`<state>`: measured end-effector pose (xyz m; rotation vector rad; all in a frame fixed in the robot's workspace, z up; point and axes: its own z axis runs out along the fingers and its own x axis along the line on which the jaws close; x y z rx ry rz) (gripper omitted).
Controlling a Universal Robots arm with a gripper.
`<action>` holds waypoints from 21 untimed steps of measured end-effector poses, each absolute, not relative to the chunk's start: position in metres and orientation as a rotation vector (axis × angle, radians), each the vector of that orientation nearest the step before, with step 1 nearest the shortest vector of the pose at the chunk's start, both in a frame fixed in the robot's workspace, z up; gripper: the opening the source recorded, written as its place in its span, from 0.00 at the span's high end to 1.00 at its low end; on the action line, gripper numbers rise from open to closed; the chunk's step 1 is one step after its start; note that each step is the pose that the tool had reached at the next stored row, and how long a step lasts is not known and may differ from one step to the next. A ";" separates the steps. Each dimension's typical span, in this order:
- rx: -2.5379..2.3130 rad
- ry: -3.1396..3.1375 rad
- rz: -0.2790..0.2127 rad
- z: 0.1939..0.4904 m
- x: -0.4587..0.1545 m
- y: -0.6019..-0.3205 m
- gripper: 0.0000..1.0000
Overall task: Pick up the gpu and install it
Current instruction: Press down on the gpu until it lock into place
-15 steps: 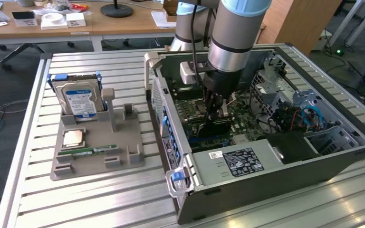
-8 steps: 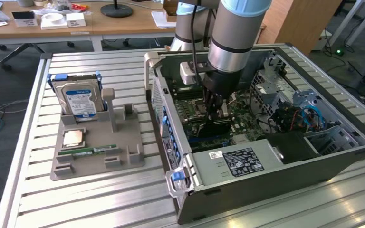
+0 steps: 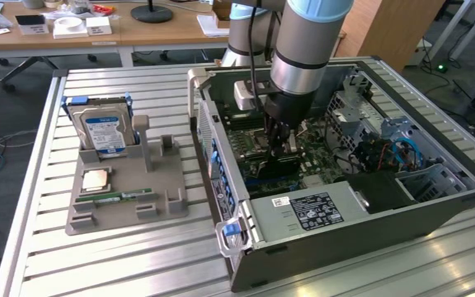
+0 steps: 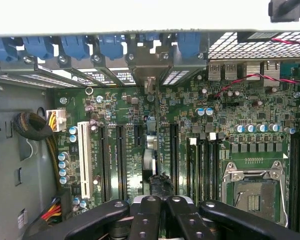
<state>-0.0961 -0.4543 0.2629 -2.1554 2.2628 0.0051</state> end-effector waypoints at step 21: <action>-2.155 2.262 0.002 0.260 -0.101 -0.454 0.89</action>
